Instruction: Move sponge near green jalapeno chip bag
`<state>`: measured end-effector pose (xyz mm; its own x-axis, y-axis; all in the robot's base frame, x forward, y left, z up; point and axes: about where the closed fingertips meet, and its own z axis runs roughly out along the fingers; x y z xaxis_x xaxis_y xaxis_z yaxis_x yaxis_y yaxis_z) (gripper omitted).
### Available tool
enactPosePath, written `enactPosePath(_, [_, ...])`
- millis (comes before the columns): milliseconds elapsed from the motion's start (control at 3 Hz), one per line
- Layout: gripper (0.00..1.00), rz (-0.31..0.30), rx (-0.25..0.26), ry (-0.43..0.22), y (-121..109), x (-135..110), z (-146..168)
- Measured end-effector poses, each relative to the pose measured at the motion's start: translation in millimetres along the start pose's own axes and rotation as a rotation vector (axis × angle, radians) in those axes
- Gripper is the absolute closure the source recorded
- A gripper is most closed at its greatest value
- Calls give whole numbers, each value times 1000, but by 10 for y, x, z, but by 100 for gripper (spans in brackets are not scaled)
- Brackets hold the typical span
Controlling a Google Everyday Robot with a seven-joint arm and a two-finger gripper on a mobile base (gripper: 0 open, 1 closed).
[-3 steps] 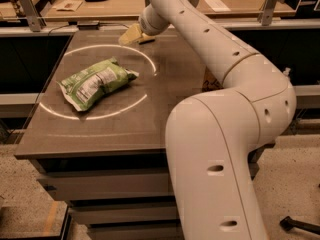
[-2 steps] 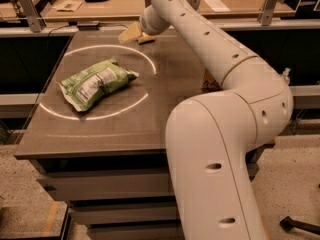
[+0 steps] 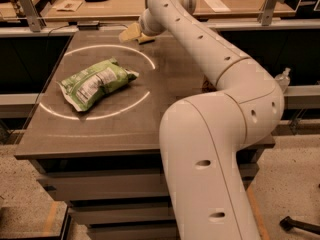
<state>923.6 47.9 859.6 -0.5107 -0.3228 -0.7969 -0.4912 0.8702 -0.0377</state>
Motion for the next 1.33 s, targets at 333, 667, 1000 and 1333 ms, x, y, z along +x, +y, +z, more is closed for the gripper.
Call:
enactPosePath(333, [0, -17, 38, 51, -50, 101, 127])
enactPosePath(667, [0, -22, 62, 89, -116, 171, 205])
enactPosePath(1000, [19, -26, 72, 105, -165, 188, 241])
enactPosePath(1333, [42, -10, 71, 112, -213, 220, 254])
